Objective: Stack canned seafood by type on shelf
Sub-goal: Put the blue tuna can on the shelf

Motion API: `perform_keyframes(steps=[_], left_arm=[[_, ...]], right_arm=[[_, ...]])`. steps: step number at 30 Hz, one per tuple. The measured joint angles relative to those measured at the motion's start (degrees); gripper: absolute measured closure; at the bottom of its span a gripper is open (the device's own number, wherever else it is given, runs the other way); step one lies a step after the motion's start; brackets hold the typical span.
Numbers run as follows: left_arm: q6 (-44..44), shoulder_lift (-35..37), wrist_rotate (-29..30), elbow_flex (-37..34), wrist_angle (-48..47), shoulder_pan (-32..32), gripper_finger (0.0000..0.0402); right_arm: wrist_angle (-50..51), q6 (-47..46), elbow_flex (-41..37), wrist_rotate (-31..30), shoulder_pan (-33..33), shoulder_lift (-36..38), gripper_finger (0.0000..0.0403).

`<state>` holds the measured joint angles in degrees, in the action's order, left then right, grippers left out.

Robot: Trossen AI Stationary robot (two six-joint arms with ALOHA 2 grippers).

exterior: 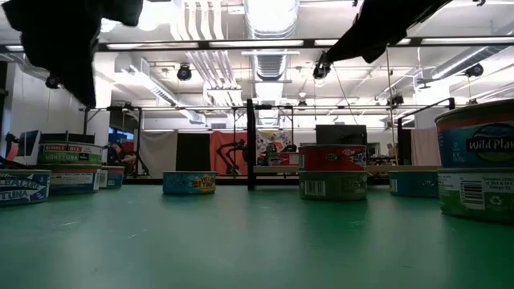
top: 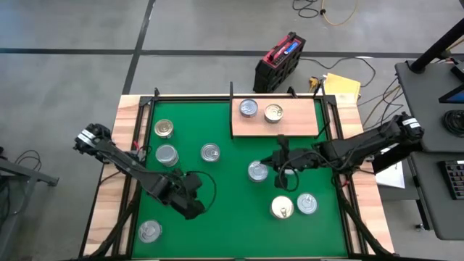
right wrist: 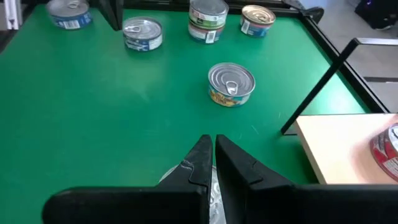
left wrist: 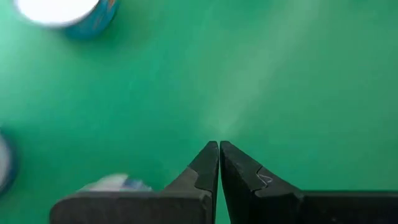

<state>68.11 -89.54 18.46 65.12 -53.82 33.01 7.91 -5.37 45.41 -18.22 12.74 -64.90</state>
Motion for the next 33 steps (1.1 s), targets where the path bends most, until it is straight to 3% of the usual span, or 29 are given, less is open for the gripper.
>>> perform_keyframes(steps=[7, 11, 16, 33], left_arm=[[4.1, -6.1, -5.8, 6.3, -12.0, 0.4, 0.0402], [3.5, -8.4, -7.5, 7.1, -13.9, 1.1, 0.0402], [-0.1, -8.1, -12.1, 3.3, -14.2, 3.0, 0.0402], [-13.6, -0.6, -9.9, -12.3, -7.2, 5.5, 0.0402]], right_arm=[[0.3, 0.0, 0.0, 0.0, -0.3, -0.2, 0.039], [0.3, -0.5, -0.6, 0.0, -0.3, -0.2, 0.039], [0.4, -1.6, -1.5, 0.0, -0.3, -0.2, 0.039], [-0.8, -3.6, -1.7, -3.0, -0.3, -0.2, 0.039]])
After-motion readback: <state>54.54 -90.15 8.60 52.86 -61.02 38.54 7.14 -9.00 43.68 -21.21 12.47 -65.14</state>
